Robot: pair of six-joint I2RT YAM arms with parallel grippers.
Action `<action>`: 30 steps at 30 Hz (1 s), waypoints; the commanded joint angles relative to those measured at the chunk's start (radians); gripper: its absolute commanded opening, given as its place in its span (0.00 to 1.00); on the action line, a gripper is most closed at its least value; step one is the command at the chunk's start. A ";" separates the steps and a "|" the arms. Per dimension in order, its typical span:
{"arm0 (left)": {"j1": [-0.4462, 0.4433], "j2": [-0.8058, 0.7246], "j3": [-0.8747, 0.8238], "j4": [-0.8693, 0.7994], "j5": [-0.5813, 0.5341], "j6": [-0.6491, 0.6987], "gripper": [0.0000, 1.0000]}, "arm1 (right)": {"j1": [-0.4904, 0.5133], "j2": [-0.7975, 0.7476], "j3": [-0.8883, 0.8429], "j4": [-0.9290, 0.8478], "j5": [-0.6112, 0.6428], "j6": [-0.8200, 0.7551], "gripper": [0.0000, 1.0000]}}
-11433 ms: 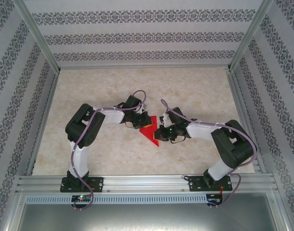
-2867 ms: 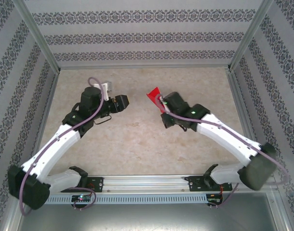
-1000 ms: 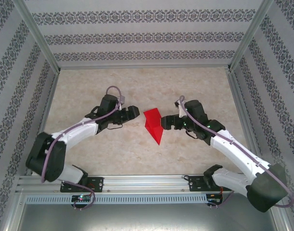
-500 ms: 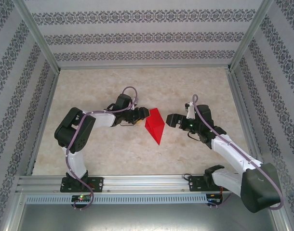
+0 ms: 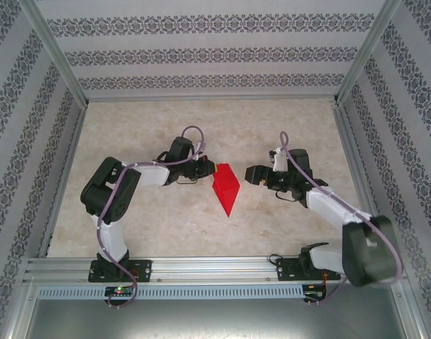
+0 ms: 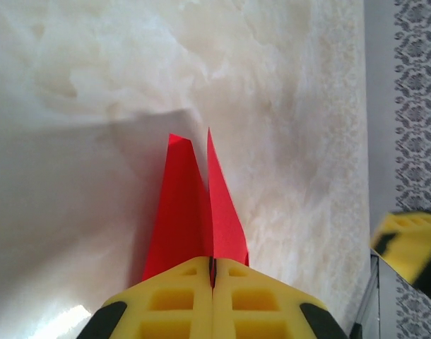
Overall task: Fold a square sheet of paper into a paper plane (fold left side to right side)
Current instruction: Fold the wing for the fifth time at the center of the table.
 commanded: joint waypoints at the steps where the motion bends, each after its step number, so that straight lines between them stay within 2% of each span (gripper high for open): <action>1: 0.025 -0.079 -0.065 0.121 0.087 0.047 0.00 | -0.016 0.101 0.058 0.117 -0.191 -0.042 0.87; 5: 0.053 -0.128 -0.139 0.213 0.191 0.048 0.00 | -0.012 0.229 0.096 0.223 -0.312 -0.044 0.87; 11: 0.056 -0.169 -0.196 0.271 0.276 0.050 0.00 | 0.011 0.350 0.118 0.314 -0.405 -0.068 0.87; 15: 0.056 -0.188 -0.212 0.277 0.298 0.070 0.00 | 0.018 0.432 0.110 0.471 -0.484 -0.004 0.81; 21: 0.056 -0.176 -0.213 0.301 0.315 0.062 0.00 | 0.036 0.516 0.086 0.649 -0.527 0.074 0.76; 25: 0.056 -0.163 -0.204 0.304 0.325 0.060 0.00 | 0.043 0.534 0.076 0.694 -0.540 0.090 0.73; 30: 0.056 -0.154 -0.198 0.302 0.327 0.058 0.00 | 0.053 0.537 0.072 0.695 -0.554 0.091 0.60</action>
